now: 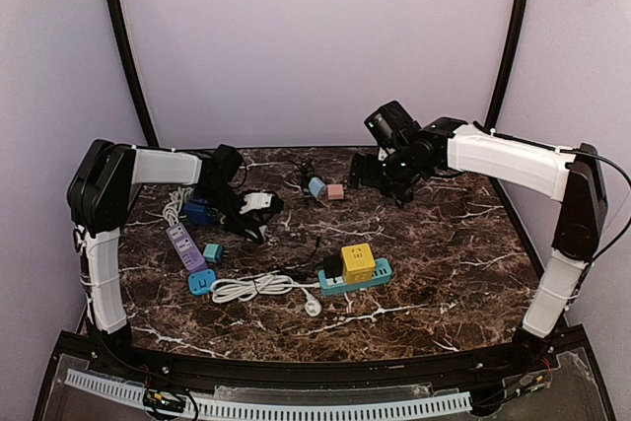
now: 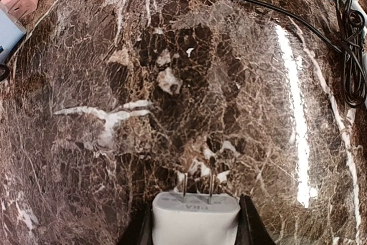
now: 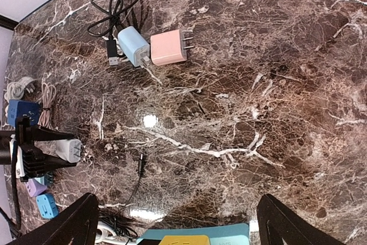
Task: Insert the plug
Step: Pick up the plug from the center of the board.
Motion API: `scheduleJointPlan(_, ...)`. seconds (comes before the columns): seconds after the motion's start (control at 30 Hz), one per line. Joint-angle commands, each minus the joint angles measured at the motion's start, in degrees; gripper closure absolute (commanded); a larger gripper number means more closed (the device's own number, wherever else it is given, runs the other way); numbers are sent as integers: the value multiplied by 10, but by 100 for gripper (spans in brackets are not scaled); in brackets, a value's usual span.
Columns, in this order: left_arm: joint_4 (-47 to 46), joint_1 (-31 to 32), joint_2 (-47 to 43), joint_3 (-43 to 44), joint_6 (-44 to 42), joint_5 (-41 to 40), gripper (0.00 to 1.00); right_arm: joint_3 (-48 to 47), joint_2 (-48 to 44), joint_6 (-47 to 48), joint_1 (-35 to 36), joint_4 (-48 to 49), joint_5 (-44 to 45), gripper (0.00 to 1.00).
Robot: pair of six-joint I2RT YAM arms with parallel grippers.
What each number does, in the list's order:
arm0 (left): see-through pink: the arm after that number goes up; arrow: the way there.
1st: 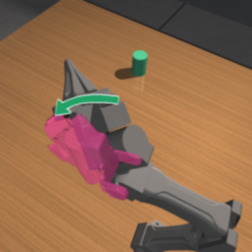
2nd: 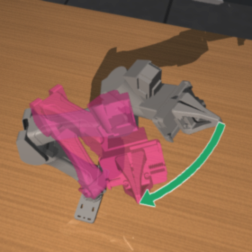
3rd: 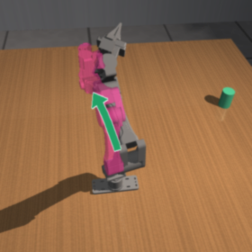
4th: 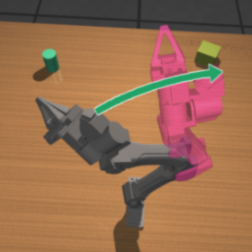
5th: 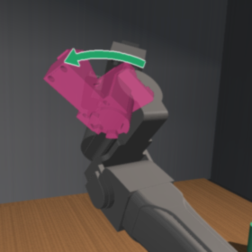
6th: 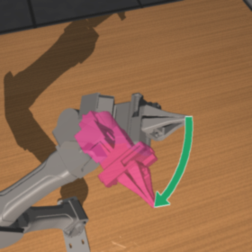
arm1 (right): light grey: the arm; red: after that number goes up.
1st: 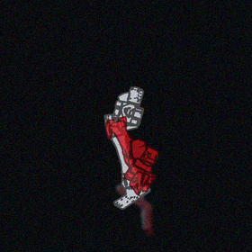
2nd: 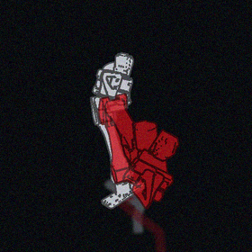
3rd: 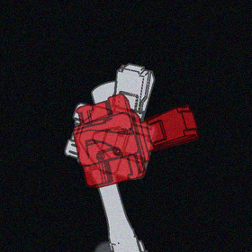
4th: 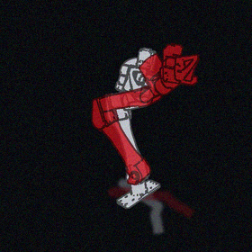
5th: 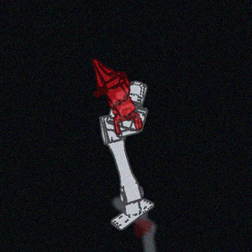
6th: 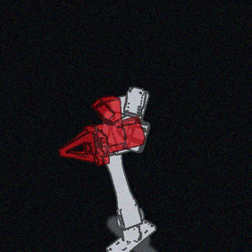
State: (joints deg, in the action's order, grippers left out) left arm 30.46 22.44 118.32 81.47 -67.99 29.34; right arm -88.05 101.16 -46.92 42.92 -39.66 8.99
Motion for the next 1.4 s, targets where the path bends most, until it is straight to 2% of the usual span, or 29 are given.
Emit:
scheduleJointPlan(0.0,-8,1,-16,16,35,-9,99,-12,-12,17,5,-6,28,4)
scheduleJointPlan(0.17,-13,-7,-44,41,81,-5,100,-64,2,57,2,-7,35,4)
scheduleJointPlan(0.3,6,-18,-71,113,116,38,99,-131,12,92,1,-6,27,4)
scheduleJointPlan(0.33,2,-20,-76,129,159,66,100,-150,14,106,0,-3,23,4)
scheduleJointPlan(0.4,-38,-28,-92,169,288,109,99,-177,14,137,1,11,9,4)
scheduleJointPlan(0.43,-104,-32,-107,180,411,121,99,-184,11,155,1,24,2,4)
scheduleJointPlan(0.47,-145,-34,-116,179,488,117,99,-185,6,171,3,47,-5,5)
scheduleJointPlan(0.5,-242,-36,-138,162,632,98,100,-179,-3,190,7,75,-8,4)
scheduleJointPlan(0.53,-295,-37,-161,150,703,83,100,-167,-14,208,10,110,-12,5)
scheduleJointPlan(0.57,-379,-37,-172,124,826,56,99,-150,-26,225,15,153,-11,5)
scheduleJointPlan(0.6,-416,-36,-186,114,880,46,99,-130,-38,246,22,200,-8,5)
scheduleJointPlan(0.63,-464,-36,-190,108,970,30,99,-111,-48,266,28,254,-1,5)
scheduleJointPlan(0.7,-487,-33,-190,117,1062,7,99,-79,-55,312,45,357,17,6)
scheduleJointPlan(0.73,-490,-29,-188,120,1086,-1,99,-67,-50,332,53,427,27,7)
scheduleJointPlan(0.83,-544,-20,-185,108,1152,-18,99,-76,-8,388,74,536,27,8)
scheduleJointPlan(0.93,-586,-5,-190,89,1163,-23,99,-146,52,443,90,553,27,9)
scheduleJointPlan(1.07,-629,8,-196,62,1202,-13,99,-190,95,456,94,595,23,12)
scheduleJointPlan(1.37,-670,21,-217,14,1258,-23,99,-205,138,491,95,611,68,32)
